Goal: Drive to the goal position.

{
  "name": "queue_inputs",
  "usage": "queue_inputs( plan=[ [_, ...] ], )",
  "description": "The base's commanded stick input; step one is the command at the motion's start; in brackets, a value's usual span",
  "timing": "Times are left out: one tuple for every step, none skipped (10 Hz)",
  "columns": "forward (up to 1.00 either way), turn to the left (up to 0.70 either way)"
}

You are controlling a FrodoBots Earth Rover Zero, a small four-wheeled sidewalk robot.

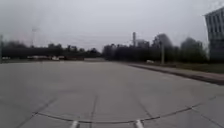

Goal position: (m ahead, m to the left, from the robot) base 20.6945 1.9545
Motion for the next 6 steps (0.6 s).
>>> queue_inputs(
  plan=[
    [1.0,0.02],
    [1.0,0.02],
    [1.0,0.02],
    [1.0,0.02],
    [1.0,0.02],
    [1.0,0.02]
  ],
)
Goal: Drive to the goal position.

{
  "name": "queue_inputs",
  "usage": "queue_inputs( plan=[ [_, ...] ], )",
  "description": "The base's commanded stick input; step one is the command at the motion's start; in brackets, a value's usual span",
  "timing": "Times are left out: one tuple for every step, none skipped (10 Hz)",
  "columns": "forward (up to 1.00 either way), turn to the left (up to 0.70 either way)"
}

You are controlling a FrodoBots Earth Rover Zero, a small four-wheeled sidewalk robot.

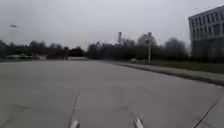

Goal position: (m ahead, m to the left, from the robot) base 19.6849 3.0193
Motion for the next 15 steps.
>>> queue_inputs(
  plan=[
    [1.0,0.02],
    [1.0,0.02],
    [1.0,0.02],
    [1.0,0.02],
    [1.0,0.02],
    [1.0,0.02],
    [1.0,0.02],
    [1.0,0.02],
    [1.0,0.02],
    [1.0,0.02],
    [1.0,0.02],
    [1.0,0.02],
    [1.0,0.02],
    [1.0,0.02],
    [1.0,0.02]
  ],
)
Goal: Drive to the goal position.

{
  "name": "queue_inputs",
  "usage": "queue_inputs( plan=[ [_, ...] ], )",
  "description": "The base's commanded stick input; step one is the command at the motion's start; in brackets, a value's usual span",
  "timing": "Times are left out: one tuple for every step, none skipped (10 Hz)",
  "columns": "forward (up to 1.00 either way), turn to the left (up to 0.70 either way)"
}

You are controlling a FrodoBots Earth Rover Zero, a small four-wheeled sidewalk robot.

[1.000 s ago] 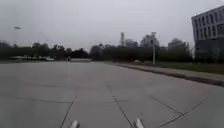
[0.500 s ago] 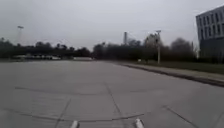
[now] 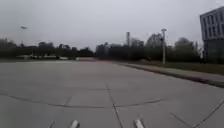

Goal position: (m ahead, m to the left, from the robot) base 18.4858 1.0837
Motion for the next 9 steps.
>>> queue_inputs(
  plan=[
    [1.0,0.02],
    [1.0,0.02],
    [1.0,0.02],
    [1.0,0.02],
    [1.0,0.02],
    [1.0,0.02],
    [1.0,0.02],
    [1.0,0.02],
    [1.0,0.02]
  ],
)
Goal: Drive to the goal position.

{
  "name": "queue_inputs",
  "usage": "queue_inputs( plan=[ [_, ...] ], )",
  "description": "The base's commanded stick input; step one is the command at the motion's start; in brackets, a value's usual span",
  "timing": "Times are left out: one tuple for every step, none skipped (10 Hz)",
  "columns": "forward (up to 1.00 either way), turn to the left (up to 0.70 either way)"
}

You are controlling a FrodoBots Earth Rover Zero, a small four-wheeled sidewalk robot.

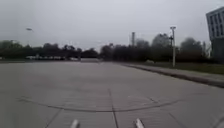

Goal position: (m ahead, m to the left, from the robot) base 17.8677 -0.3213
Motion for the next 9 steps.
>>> queue_inputs(
  plan=[
    [1.0,0.02],
    [1.0,0.02],
    [1.0,0.02],
    [1.0,0.02],
    [1.0,0.02],
    [1.0,0.02],
    [1.0,0.02],
    [1.0,0.02],
    [1.0,0.02]
  ],
)
